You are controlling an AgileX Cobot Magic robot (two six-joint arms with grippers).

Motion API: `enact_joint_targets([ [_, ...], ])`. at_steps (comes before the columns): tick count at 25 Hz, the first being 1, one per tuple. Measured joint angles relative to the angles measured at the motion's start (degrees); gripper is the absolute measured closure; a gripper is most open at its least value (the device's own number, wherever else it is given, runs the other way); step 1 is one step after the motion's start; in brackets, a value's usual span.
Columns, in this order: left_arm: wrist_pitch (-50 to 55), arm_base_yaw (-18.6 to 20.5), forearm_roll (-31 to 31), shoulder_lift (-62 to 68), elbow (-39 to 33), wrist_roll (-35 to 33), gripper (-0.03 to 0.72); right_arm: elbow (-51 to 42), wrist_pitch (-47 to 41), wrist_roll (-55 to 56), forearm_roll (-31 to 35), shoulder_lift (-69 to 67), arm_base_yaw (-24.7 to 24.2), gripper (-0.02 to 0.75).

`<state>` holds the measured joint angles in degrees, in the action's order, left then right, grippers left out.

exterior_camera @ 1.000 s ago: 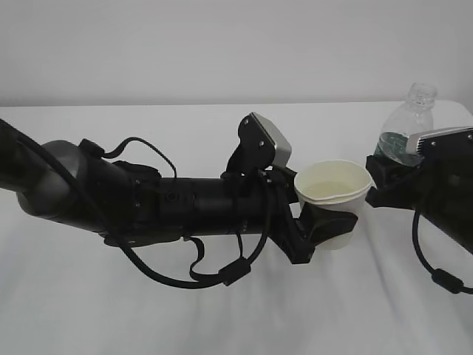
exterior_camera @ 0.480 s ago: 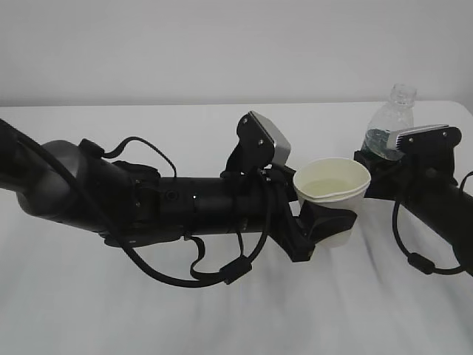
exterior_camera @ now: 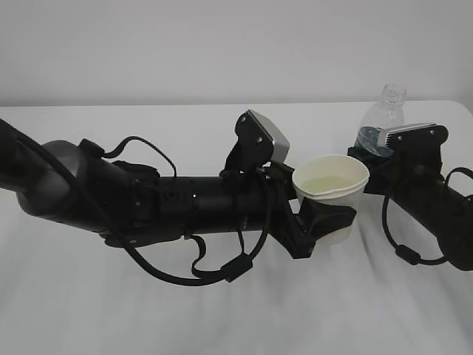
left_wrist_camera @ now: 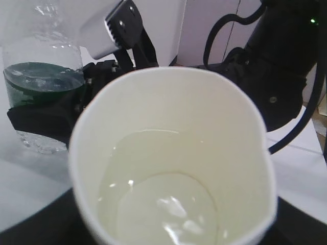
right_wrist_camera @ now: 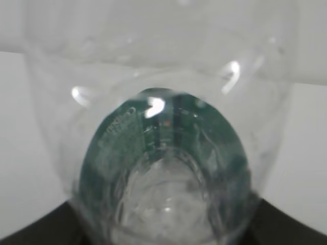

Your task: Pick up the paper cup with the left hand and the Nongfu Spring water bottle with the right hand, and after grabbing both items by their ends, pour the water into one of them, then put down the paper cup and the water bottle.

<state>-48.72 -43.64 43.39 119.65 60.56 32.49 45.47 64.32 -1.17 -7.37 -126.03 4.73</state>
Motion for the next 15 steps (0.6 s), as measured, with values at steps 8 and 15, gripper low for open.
enact_joint_targets([
  [8, 0.0, 0.0, -0.1, 0.0, 0.0, 0.0, 0.214, 0.1, 0.1, 0.0, 0.0, -0.9, 0.0, 0.363],
  [15, 0.0, 0.0, -0.1, 0.0, 0.0, 0.0, 0.214, 0.1, 0.1, 0.0, 0.0, -0.9, 0.0, 0.363],
])
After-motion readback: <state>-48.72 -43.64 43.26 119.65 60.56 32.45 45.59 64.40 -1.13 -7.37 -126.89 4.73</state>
